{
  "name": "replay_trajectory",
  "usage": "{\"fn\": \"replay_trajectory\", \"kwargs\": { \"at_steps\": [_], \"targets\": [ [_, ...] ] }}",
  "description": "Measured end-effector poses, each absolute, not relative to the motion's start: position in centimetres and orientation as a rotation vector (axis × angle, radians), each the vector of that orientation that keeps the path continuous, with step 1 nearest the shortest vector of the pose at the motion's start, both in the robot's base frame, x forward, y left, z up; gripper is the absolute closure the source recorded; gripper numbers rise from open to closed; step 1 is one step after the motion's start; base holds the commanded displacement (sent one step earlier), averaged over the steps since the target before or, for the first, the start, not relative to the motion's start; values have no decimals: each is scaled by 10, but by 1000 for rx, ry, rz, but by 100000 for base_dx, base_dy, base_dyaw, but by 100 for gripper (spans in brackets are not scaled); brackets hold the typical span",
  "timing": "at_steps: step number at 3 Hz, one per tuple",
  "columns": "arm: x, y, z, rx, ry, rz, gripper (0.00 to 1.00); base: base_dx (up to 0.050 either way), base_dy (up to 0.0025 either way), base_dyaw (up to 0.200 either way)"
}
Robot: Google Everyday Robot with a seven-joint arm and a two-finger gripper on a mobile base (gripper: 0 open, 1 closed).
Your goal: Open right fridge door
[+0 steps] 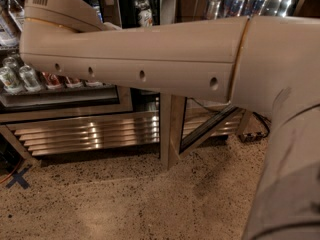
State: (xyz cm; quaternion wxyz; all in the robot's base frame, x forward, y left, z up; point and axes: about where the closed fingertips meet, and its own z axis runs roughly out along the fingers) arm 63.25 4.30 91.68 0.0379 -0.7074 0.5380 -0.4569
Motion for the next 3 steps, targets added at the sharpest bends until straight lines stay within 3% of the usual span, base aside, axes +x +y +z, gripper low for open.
{"fn": "replay_trajectory", "kwargs": {
  "at_steps": [2, 3],
  "targets": [
    [603, -1, 917, -2122, 1771, -1259, 100, 0, 0, 0],
    [596, -6, 915, -2145, 1749, -1279, 100, 0, 0, 0]
  ]
}}
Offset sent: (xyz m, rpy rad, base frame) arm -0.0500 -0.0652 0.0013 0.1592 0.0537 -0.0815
